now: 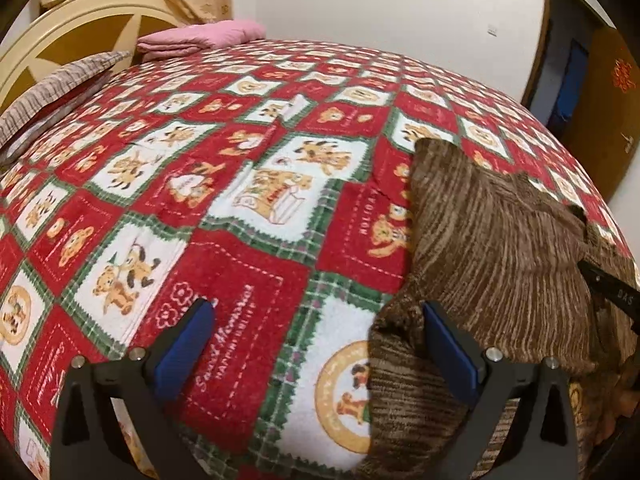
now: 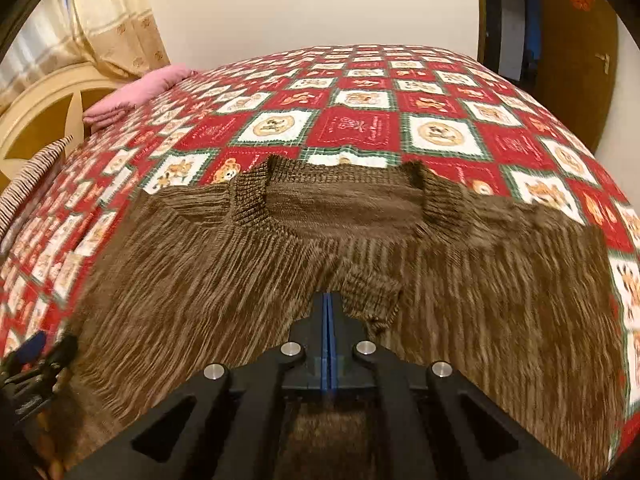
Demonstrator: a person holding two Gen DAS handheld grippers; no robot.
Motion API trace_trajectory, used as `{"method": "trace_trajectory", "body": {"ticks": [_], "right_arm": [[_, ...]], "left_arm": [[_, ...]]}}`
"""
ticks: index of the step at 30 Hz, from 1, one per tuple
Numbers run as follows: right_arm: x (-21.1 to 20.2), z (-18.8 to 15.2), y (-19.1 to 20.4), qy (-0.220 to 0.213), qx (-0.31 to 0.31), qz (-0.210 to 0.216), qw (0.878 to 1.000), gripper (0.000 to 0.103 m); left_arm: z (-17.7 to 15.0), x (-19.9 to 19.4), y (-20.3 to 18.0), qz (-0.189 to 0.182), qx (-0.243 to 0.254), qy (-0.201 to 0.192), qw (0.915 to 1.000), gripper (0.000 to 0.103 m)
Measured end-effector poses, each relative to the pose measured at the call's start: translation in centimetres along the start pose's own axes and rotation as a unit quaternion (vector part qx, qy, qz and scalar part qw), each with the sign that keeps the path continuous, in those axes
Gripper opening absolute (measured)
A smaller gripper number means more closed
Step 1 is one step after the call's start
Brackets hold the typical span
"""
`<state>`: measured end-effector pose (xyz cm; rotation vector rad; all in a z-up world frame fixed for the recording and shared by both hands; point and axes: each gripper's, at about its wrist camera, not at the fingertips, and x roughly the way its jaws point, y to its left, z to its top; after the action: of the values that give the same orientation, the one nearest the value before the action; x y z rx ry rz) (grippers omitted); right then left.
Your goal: Fold small clothes
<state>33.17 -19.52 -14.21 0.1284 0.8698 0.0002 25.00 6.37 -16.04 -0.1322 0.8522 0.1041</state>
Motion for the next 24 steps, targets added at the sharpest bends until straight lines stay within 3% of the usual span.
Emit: {"method": "trace_trajectory", "body": {"ticks": [5, 7, 9, 12, 16, 20, 24], "right_arm": [[-0.4, 0.1, -0.6, 0.002, 0.011, 0.007, 1.000, 0.000], [-2.8, -0.4, -0.6, -0.004, 0.024, -0.008, 1.000, 0.001], [-5.3, -1.4, -1.0, -0.021, 0.041, 0.003, 0.999, 0.001], [-10.7, -4.4, -2.1, -0.047, 0.052, 0.025, 0.997, 0.001], [-17.5, -9.7, -4.7, -0.060, 0.056, 0.014, 0.997, 0.001], [-22.9, -15.1, -8.4, -0.049, 0.084, -0.001, 0.995, 0.001], [-25.7, -19.6, -11.3, -0.026, 0.139, 0.015, 0.990, 0.001]], "left_arm": [[0.1, 0.3, -0.2, 0.005, 0.006, 0.003, 1.0000, 0.103], [0.1, 0.4, 0.1, -0.005, 0.000, 0.005, 1.0000, 0.103], [0.1, 0.3, 0.5, -0.019, -0.007, 0.004, 0.9998, 0.103], [0.0, 0.0, 1.4, -0.054, -0.024, -0.004, 0.9983, 0.103], [-0.4, -1.0, 2.8, -0.110, -0.038, -0.001, 0.9932, 0.103], [-2.5, -3.9, 3.7, -0.143, 0.027, 0.011, 0.9893, 0.103], [-5.5, -7.3, 5.8, -0.180, 0.073, 0.022, 0.9808, 0.103]]}}
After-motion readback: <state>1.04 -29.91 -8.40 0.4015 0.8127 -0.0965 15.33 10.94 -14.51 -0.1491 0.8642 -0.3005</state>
